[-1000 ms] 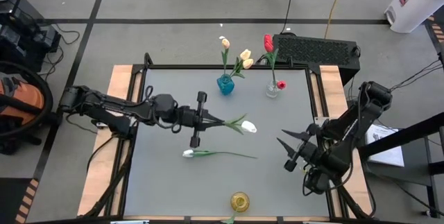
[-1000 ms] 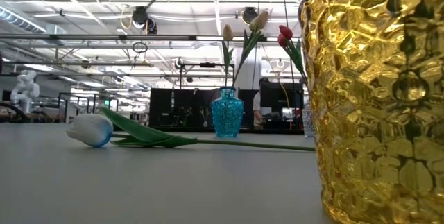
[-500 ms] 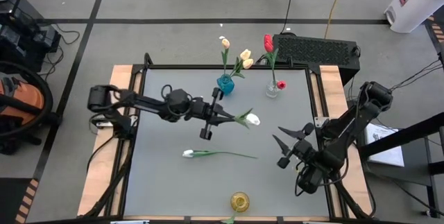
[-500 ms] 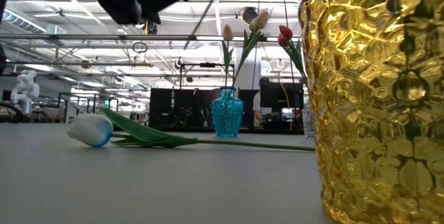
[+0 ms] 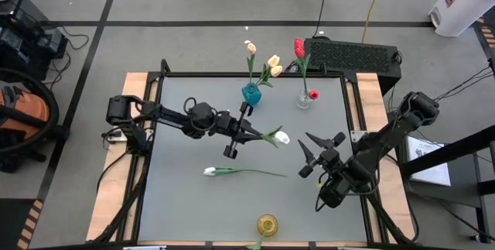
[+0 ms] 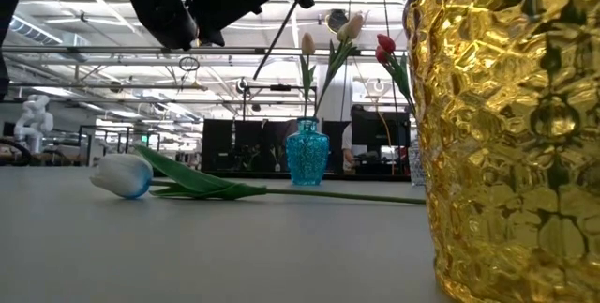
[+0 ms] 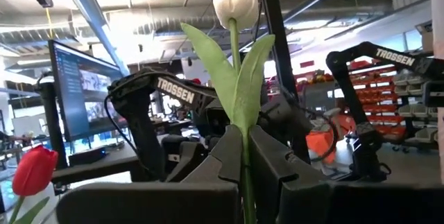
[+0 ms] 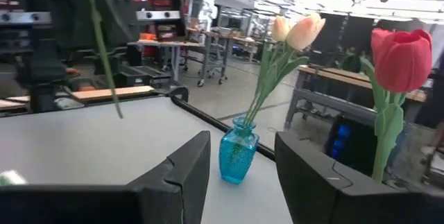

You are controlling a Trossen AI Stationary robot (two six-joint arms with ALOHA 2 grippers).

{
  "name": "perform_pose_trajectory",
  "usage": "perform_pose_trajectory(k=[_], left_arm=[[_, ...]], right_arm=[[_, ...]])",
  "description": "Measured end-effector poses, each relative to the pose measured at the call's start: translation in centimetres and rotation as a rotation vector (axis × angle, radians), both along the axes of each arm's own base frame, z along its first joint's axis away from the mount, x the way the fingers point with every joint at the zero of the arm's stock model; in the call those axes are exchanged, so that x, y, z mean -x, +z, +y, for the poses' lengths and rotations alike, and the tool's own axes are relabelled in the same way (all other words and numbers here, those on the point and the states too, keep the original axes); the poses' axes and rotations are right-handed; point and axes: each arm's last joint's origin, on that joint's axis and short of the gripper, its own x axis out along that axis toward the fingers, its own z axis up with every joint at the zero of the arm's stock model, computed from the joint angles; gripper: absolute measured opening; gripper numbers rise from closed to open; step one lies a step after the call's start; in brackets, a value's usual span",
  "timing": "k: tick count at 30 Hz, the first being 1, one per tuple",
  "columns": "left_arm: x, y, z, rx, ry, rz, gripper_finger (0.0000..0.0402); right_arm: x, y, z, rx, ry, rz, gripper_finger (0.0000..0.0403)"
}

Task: Sort flowers into vase by color
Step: Put the top white flower into the yellow vase

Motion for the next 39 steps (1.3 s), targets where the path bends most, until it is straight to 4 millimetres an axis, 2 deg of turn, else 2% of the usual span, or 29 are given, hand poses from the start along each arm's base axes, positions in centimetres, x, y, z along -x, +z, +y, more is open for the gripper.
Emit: perform_pose_trajectory(k=[5,12,17,23,32,39], left_arm=[[0.0,0.0,-0.1,0.007,-0.015,0.006,0.0008],[0.0,0.0,0.0,0.028,0.002,0.008,0.0008],[0.0,0.0,0.0,0.028,0.003,0.009,0.0008],[0.0,0.0,0.0,0.025,-0.006,0.009,0.0008],[0.1,0.2,0.0,0.045,-0.027,-0.006,0.0008],[0.2,0.3,-0.4,0.047,-0.067,-0.010,0.0008]], right_arm=[[-1.8,1.3,0.4,0.019,-0.022,0.044,0.0153],[-4.9,3.7,-0.2,-0.007,0.158,0.111,0.0153],[-6.1,5.8,-0.7,0.028,0.328,0.029,0.0153],[-6.6,7.6,-1.0,0.127,0.480,-0.067,0.0153],[-7.9,7.4,-2.4,0.106,0.566,-0.111,0.0153],[-8.9,6.8,-2.8,0.107,0.560,-0.137,0.0153]])
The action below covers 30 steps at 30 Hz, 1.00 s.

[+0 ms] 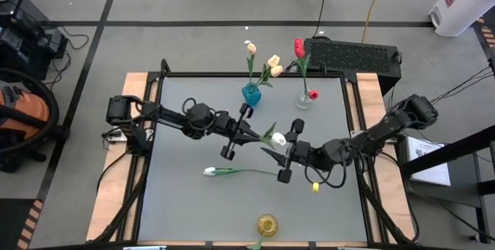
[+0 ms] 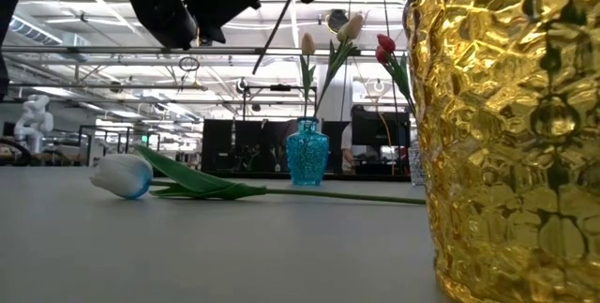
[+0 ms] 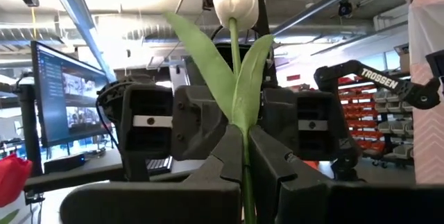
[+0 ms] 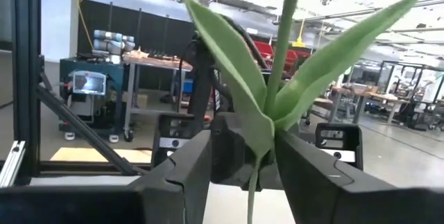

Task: Sort flowers into vase by color
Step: Put the top white flower into the yellow vase

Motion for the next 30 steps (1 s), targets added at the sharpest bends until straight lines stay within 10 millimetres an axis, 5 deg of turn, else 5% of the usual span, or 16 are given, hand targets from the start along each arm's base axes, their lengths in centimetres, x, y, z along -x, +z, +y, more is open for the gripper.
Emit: perform_pose_trajectory(k=[18,30], left_arm=[[-0.04,-0.06,-0.70,-0.001,-0.017,0.006,0.0008],[-0.09,-0.12,-0.68,0.003,-0.011,0.014,0.0008]], right_arm=[[0.10,0.66,-0.12,0.015,-0.012,-0.060,0.0146],[0.10,0.64,-0.11,0.013,-0.008,-0.060,0.0040]])
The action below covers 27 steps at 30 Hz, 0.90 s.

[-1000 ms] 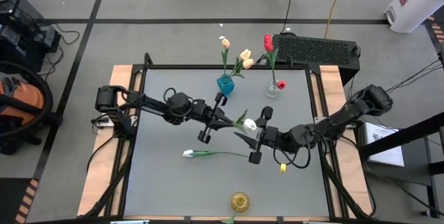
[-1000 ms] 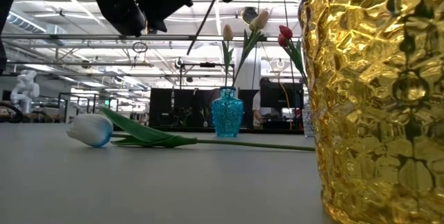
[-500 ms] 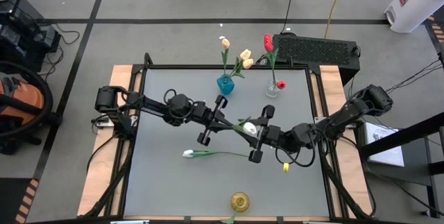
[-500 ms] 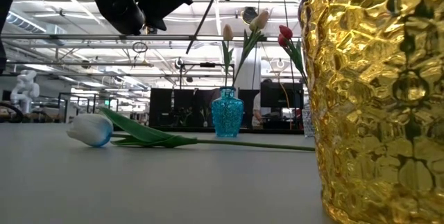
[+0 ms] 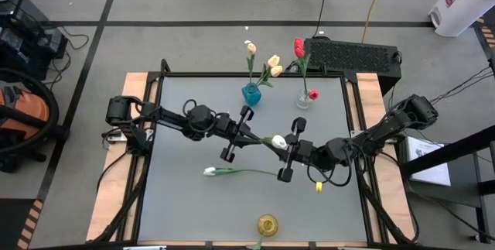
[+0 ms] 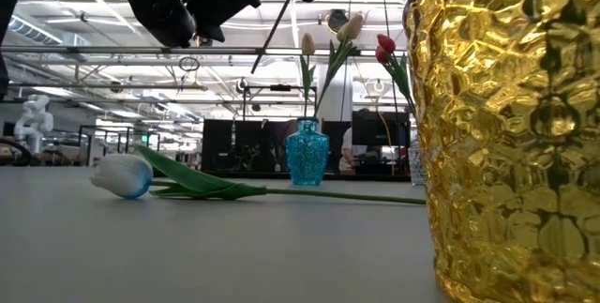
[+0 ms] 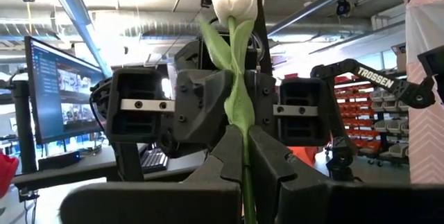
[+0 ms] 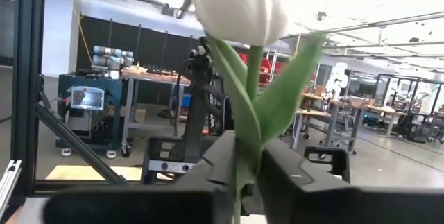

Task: Sort flowers into vase by color
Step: Put the top white flower into the yellow vase

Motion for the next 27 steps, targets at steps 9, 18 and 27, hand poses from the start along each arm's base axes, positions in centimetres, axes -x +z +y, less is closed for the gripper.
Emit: perform_pose_trajectory(k=[9,18,27], left_arm=[[-0.1,-0.2,0.0,0.036,0.010,0.041,0.0056],[-0.5,-1.1,0.6,0.075,0.048,0.156,0.0106],[-0.7,-1.8,1.5,0.088,0.092,0.232,0.0108]], right_arm=[[0.0,-0.1,0.0,0.003,-0.006,0.010,0.0004],[0.2,-0.1,0.0,0.025,-0.059,0.040,0.0001],[2.3,0.7,1.8,0.081,-0.209,0.096,0.0000]])
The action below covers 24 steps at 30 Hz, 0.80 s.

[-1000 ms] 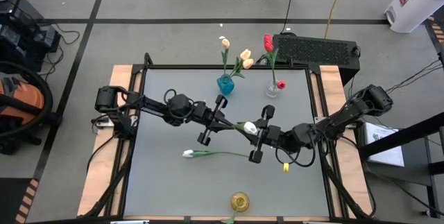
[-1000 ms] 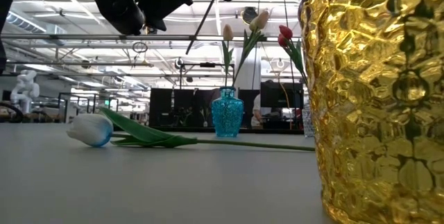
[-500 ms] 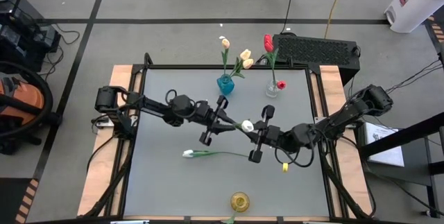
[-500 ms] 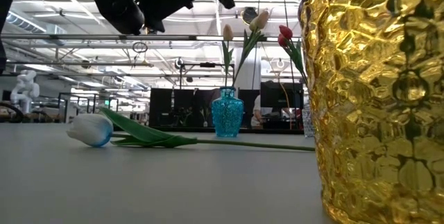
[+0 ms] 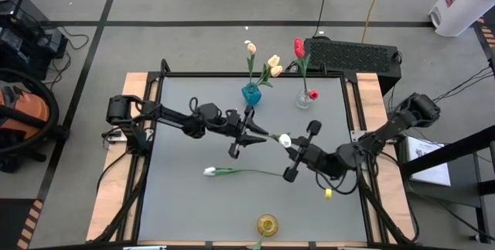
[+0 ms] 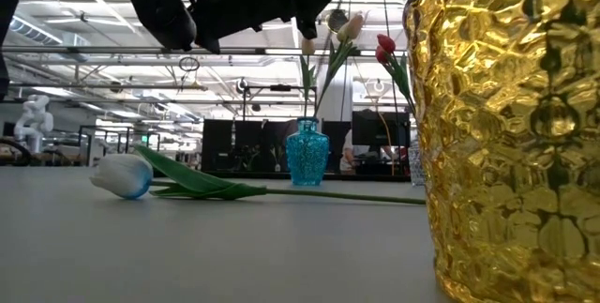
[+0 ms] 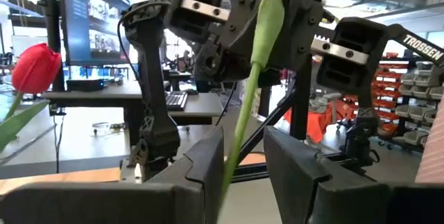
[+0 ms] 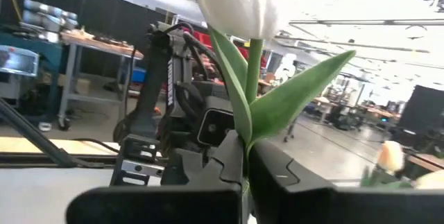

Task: Sort flowers into vase by color
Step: Put the top white flower into the yellow vase

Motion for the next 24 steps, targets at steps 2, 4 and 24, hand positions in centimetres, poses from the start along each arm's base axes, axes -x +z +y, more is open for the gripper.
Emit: perform_pose_trajectory(k=[2,4,24], left_arm=[[0.0,0.0,0.0,0.000,0.001,-0.001,0.0109],[0.0,0.1,0.1,0.000,0.002,-0.002,0.0109],[5.3,3.6,0.7,-0.171,0.221,0.443,0.0109]], right_arm=[[0.6,0.3,0.5,0.006,-0.013,0.008,0.0000],[1.4,0.6,1.0,0.009,-0.025,0.020,0.0000],[6.4,0.9,6.0,-0.179,0.102,0.001,0.0000]])
